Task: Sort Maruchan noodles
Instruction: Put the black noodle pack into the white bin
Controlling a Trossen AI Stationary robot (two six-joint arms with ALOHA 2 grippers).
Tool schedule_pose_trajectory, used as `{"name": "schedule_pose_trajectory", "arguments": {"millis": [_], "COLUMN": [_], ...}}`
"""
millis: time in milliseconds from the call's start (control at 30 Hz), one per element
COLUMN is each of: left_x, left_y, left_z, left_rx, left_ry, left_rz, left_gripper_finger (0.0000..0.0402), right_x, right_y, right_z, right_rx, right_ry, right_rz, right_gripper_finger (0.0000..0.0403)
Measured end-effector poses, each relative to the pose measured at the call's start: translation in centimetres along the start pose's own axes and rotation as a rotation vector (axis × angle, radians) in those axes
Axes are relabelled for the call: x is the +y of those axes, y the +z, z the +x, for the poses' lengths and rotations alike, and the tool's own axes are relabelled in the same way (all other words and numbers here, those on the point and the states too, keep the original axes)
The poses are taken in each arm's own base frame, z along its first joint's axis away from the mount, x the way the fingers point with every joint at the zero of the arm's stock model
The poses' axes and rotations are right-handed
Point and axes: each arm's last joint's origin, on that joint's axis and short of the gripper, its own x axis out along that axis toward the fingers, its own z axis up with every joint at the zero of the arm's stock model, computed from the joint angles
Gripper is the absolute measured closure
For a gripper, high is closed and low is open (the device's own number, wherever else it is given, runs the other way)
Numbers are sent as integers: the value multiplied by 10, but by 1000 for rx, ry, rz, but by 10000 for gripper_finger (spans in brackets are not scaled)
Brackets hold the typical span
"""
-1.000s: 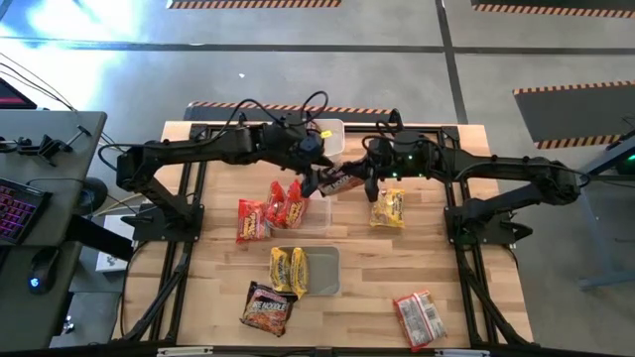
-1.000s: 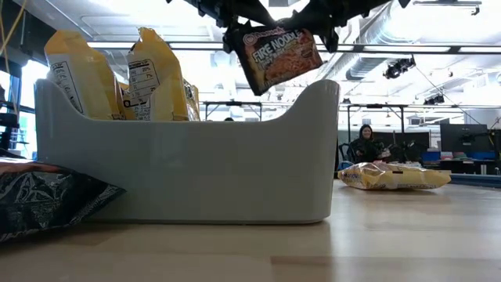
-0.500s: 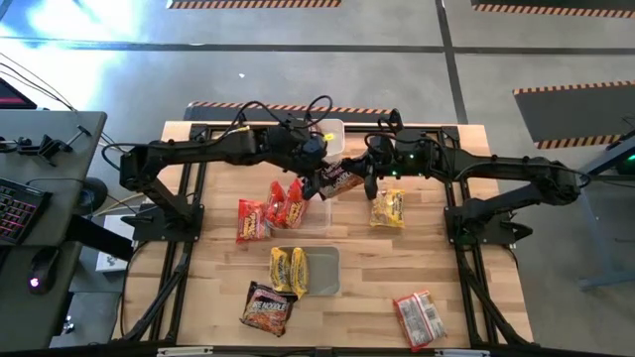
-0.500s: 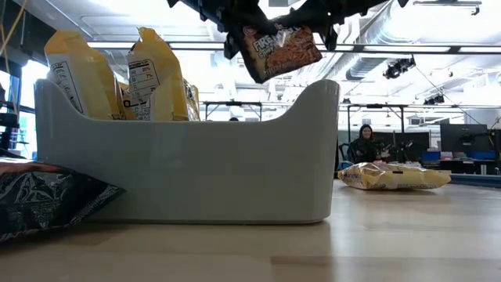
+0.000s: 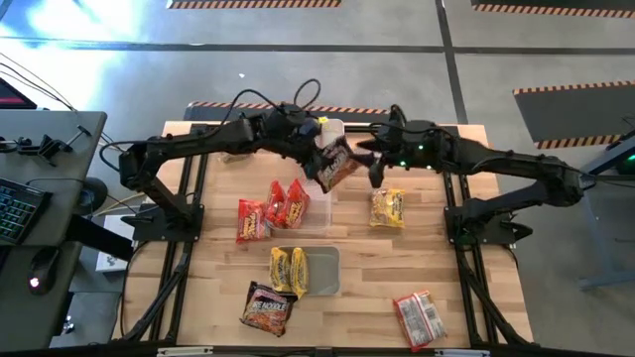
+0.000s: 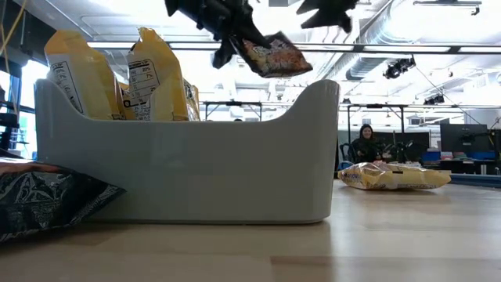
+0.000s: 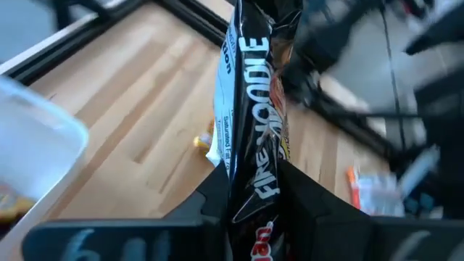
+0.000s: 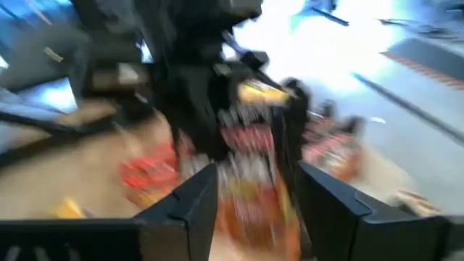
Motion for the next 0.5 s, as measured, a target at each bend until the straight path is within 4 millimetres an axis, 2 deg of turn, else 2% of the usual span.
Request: {"name": "schedule_pose_trajectory", "arguments": {"millis": [67, 167, 367, 500], "left_x": [8, 18, 39, 54], "left_y": [4, 7, 9, 4], "left_z": [-2, -4, -2, 18], "left_rx": [-25, -79, -200, -210], "left_ry": [40, 139, 363, 430], "left_rz": [-108, -241, -472, -565], "left_gripper_finger": [344, 344, 344, 344], "right_x": [-5, -16, -46, -63], "right_y": [5, 7, -5, -13], "right_z": [-14, -32, -50, -54], "right_rx": [54, 122, 172, 189], "right_ry": [-73, -145, -180, -133], "right_rz": [-40, -66, -89, -52], "right_gripper_finger": [243, 274, 390, 379]}}
